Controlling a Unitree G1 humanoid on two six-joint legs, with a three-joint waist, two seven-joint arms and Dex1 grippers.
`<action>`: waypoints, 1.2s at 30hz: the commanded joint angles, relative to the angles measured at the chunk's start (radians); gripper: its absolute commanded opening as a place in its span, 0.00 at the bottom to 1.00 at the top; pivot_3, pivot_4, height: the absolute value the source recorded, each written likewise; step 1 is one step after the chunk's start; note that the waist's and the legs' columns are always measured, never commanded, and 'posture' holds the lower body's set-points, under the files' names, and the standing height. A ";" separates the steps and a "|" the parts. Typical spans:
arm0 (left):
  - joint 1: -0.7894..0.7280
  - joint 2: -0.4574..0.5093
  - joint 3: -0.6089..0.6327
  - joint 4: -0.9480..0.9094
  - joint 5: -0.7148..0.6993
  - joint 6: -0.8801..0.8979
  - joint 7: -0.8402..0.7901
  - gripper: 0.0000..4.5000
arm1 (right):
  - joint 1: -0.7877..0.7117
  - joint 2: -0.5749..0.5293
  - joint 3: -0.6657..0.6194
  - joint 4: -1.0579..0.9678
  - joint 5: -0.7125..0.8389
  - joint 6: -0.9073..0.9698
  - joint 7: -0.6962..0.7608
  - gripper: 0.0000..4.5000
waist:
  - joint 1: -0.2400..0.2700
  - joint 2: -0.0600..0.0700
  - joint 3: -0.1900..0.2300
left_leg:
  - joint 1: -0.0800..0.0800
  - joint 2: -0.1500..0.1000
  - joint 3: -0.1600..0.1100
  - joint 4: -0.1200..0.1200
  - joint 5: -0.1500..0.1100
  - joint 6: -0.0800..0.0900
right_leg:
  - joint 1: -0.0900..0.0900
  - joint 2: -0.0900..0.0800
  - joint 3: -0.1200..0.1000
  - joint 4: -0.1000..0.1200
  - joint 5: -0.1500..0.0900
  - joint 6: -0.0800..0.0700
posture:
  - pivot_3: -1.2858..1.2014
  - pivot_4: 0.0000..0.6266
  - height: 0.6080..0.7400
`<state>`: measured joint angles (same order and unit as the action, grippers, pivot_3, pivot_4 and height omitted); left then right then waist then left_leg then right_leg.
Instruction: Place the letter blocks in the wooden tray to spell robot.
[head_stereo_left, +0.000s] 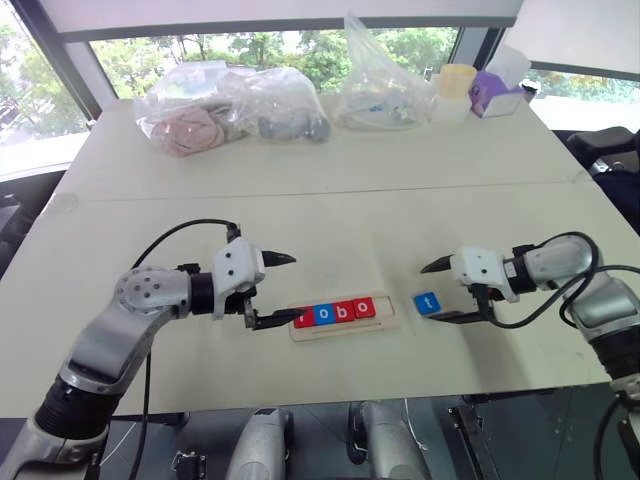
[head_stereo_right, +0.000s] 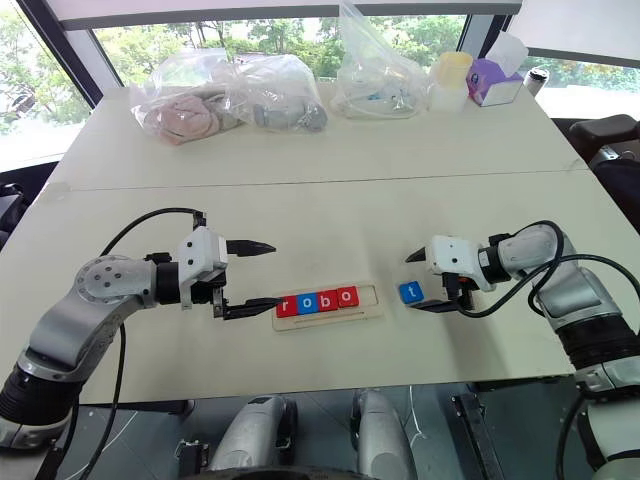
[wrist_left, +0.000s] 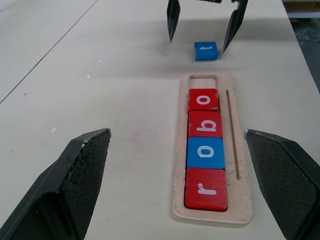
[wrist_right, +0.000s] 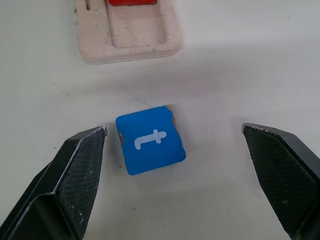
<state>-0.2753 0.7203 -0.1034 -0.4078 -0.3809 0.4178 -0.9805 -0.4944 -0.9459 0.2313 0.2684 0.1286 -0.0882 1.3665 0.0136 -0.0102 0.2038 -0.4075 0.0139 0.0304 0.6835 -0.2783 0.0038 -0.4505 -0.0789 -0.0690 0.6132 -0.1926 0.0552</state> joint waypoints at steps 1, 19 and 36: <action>0.000 0.011 0.020 -0.035 -0.008 0.002 0.003 1.00 | -0.018 0.001 0.000 0.023 -0.032 -0.043 0.026 0.99 | 0.000 0.000 0.000 | 0.000 0.000 0.000 0.000 0.000 0.000 | 0.000 0.000 0.000 0.000 0.000 0.000 | 0.52 0.24 1.00; 0.010 0.017 0.028 -0.051 -0.012 0.009 0.013 1.00 | -0.031 0.049 0.000 0.043 -0.053 -0.037 0.067 0.46 | -0.002 0.000 0.000 | 0.009 0.000 0.000 0.000 0.000 0.000 | 0.008 0.000 0.000 0.001 -0.001 0.000 | 0.52 0.24 1.00; 0.001 0.009 0.014 -0.041 -0.006 -0.001 0.013 1.00 | -0.044 0.047 -0.025 -0.293 0.047 0.307 0.079 0.25 | -0.001 0.000 0.000 | 0.011 0.001 0.000 0.000 0.000 0.000 | 0.009 0.000 0.002 0.002 -0.001 0.002 | 0.52 0.24 1.00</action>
<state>-0.2677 0.7292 -0.1025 -0.4332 -0.3821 0.4291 -0.9661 -0.5166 -0.8947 0.2203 0.0153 0.1571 0.1901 1.4425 0.0127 -0.0101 0.2037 -0.3963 0.0147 0.0302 0.6833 -0.2783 0.0038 -0.4417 -0.0791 -0.0672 0.6150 -0.1940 0.0569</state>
